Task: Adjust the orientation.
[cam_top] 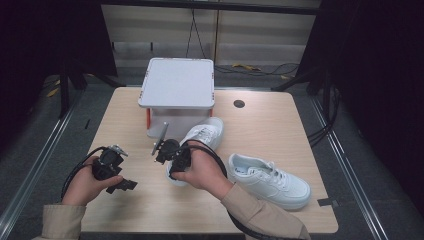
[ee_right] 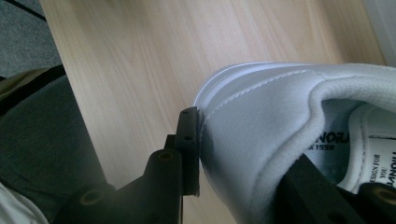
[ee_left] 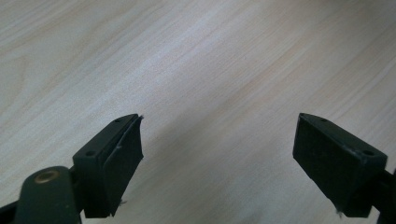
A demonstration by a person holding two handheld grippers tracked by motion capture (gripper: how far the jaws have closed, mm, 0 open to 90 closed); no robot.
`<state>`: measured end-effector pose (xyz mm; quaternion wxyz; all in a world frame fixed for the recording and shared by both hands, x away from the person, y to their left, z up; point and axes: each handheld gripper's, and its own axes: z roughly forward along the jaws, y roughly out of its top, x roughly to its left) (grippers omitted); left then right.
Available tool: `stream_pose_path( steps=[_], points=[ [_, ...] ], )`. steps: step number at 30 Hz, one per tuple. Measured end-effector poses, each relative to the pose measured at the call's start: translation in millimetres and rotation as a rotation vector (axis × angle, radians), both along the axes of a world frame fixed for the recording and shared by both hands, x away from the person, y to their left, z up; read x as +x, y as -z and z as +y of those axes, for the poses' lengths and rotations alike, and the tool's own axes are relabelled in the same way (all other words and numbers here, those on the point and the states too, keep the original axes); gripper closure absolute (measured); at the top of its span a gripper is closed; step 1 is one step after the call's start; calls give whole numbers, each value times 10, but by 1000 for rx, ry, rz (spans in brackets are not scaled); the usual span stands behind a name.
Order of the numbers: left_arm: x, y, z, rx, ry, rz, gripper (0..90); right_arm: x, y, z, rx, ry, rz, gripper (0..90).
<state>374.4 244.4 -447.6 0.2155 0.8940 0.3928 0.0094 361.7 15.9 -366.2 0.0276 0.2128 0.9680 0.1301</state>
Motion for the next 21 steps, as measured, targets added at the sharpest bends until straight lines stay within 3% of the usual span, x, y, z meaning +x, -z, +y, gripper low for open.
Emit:
stream_pose_path(
  steps=[9, 14, 16, 21],
  points=[
    [11, -4, 84, 5, -25, -2, 155, 3, -4, 156, -16, -81, -29, 719],
    [20, 6, 120, 12, -41, 4, 155, -18, 15, 319, -15, -154, -55, 713],
    [21, 11, 130, 10, -43, 4, 155, -13, 58, 389, 0, -207, -65, 699],
    [16, 14, 121, 19, -33, 1, 156, -29, 203, 340, -32, -264, -70, 643]
  ],
)
